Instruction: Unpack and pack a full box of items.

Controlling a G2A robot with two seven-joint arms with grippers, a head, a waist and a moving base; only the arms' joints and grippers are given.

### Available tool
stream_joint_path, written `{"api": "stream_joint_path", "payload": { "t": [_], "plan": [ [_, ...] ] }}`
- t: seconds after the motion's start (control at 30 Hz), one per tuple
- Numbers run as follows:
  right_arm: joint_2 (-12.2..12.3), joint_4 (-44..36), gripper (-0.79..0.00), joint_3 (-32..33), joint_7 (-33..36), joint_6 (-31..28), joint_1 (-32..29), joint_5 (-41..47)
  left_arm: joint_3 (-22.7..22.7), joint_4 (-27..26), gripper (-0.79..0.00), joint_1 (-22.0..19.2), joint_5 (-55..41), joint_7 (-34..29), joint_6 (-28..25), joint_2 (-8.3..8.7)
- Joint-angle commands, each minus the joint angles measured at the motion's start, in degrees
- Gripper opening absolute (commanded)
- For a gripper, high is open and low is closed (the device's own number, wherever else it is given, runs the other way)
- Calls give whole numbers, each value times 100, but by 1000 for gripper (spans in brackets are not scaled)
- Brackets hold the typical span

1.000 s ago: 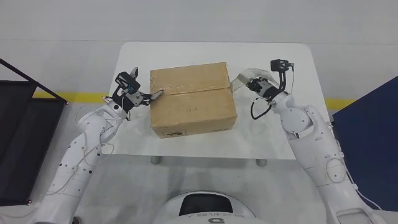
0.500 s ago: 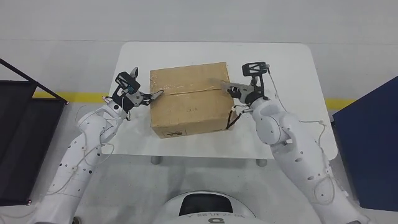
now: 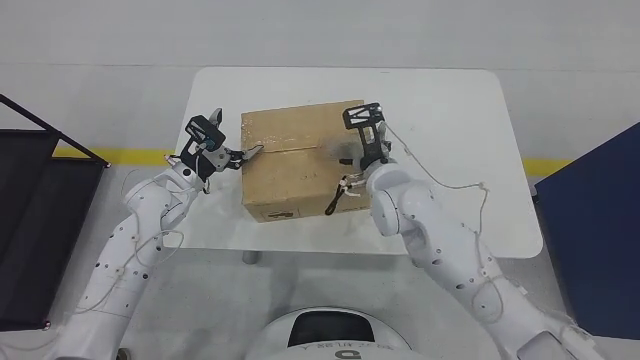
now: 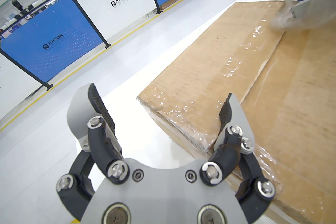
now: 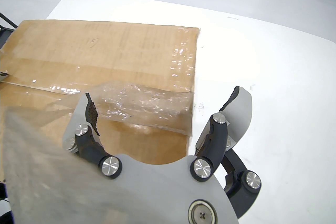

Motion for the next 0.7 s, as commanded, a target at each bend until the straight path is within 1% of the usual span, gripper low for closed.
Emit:
{"api": "stream_joint_path", "payload": {
  "t": [0.0,0.2,0.3,0.37,0.43,0.53,0.67],
  "plan": [
    [-42,-50,0,-113,70,41,64,-95,0,0,0,0,0,0,0,0],
    [-229,-239,0,-463,422,227,407,-209,0,0,0,0,0,0,0,0],
    [-336,-300,0,-541,574,326,654,-107,0,0,0,0,0,0,0,0],
    [-406,-379,0,-525,678,347,809,139,0,0,0,0,0,0,0,0],
    [-461,-473,0,-361,783,252,934,697,0,0,0,0,0,0,0,0],
    [-485,-579,0,103,848,23,1032,1535,0,0,0,0,0,0,0,0],
    [-431,-739,0,788,910,-405,858,2318,0,0,0,0,0,0,0,0]
  ]
}}
